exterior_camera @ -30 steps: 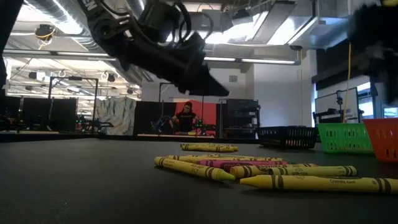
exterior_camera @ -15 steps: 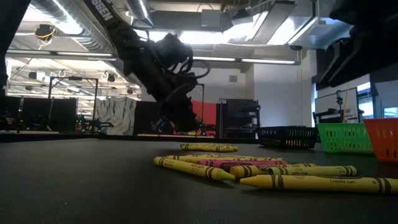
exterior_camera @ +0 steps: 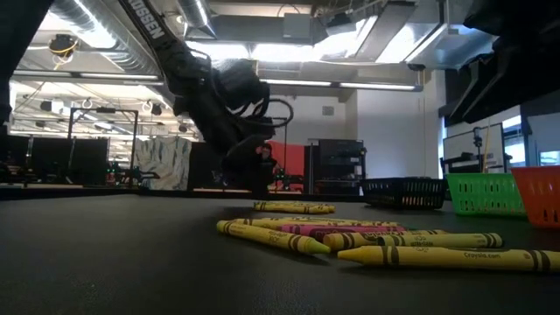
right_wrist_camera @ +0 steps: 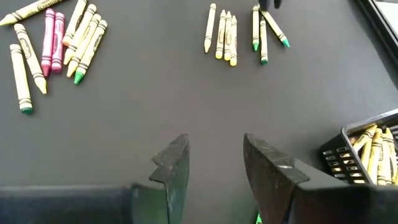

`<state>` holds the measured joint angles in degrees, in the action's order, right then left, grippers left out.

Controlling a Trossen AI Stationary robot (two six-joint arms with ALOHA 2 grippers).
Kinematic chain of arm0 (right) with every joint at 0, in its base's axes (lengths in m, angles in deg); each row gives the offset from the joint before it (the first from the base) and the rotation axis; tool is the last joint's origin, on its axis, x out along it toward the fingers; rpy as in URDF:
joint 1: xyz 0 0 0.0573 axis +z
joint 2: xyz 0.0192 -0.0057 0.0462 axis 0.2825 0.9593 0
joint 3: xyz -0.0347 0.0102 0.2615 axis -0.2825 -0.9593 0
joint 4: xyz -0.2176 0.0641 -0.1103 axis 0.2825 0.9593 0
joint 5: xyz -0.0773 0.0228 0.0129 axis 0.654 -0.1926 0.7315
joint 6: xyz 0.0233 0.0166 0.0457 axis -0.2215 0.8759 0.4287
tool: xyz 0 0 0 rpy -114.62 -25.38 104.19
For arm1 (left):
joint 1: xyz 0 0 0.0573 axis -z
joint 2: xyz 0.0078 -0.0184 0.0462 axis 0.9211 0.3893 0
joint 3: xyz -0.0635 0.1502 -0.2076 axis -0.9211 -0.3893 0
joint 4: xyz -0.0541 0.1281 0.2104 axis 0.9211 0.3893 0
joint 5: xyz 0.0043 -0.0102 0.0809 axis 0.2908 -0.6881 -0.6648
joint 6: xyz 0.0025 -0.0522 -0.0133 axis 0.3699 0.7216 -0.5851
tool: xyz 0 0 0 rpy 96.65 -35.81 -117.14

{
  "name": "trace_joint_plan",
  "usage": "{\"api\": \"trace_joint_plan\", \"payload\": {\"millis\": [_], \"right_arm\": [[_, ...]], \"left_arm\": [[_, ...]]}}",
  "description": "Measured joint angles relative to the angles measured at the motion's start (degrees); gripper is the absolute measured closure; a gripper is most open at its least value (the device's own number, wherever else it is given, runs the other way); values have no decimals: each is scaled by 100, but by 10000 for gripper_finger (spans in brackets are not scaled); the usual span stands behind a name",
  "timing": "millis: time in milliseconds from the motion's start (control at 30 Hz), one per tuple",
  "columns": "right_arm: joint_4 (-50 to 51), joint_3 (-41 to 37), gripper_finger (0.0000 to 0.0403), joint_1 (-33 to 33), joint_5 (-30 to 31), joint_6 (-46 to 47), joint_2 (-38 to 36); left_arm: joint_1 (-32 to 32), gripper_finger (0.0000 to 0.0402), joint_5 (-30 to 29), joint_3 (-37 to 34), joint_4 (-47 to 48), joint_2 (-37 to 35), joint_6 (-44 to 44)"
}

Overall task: Sort crayons
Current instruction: Put the green crayon into the orange basket

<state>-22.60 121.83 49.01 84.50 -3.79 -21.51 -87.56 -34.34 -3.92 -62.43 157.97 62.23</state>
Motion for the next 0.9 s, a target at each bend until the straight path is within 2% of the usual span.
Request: {"api": "trace_joint_plan", "payload": {"millis": [300, 400, 600, 800, 900], "right_arm": [[-121, 0, 253, 0, 0, 1, 0], [-117, 0, 253, 0, 0, 1, 0], [-113, 0, 253, 0, -46, 2, 0], [-104, 0, 253, 0, -243, 274, 39], [-109, 0, 246, 0, -111, 382, 87]], "left_arm": [[5, 286, -180, 4, -82, 216, -154], [46, 309, -220, 4, -82, 218, -417], [48, 389, -242, 4, -69, 220, -545], [65, 394, -352, 4, -145, 226, -518], [178, 398, -706, 4, -185, 219, -522]]}}
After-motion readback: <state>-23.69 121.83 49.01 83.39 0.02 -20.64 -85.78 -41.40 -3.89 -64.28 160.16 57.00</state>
